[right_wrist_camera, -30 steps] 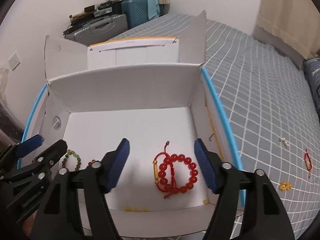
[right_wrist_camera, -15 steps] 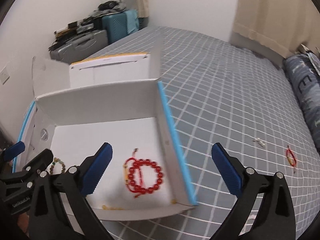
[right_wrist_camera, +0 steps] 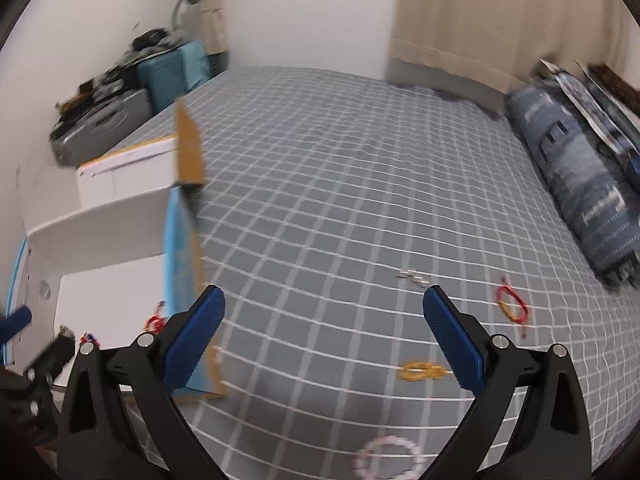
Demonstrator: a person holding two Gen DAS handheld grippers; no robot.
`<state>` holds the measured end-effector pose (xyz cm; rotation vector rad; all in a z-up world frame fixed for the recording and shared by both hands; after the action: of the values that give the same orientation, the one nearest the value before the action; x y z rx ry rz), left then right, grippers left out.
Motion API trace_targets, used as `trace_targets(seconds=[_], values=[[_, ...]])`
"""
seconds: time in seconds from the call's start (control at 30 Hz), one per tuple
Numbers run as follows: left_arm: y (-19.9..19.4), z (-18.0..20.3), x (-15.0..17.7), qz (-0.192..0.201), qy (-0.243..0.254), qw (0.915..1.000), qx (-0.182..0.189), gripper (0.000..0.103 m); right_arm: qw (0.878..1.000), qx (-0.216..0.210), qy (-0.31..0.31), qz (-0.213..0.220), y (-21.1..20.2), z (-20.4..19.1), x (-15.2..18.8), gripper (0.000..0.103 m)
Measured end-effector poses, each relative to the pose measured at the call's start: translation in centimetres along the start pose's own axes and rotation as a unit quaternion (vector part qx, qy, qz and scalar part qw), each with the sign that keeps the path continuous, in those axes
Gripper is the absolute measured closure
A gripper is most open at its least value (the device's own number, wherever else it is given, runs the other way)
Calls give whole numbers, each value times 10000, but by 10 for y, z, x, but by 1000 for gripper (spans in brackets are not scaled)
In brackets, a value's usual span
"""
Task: Organize jewelry
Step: 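Move both open tools back from the box toward the bed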
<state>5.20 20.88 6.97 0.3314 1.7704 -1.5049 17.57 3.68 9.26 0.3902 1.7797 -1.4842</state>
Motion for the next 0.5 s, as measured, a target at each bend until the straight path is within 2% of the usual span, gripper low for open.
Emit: trace_targets(seconds=[0.3,0.43,0.5], values=[[3,95,11,-105,613,9965,563,6,9986,406,329,-39,-3,104,6,8],[11,137,24,-386,815,9913,960,6,9972,620,417,-85,5,147,14,8],[14,152,30,-383,949,9903,938,6,9968,659,426,-168,10,162,19,8]])
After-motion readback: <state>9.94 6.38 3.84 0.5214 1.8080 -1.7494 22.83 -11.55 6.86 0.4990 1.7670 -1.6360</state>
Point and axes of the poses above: each gripper's, at about its wrist camera, not at the fingertips, and y roughly the way its jaws point, z to its right, x to its underside, the point moved 4 cm from there along y, roughly the way its jaws point, and after that the axes turned 5 degrees about -x, right-handed, at the moved point
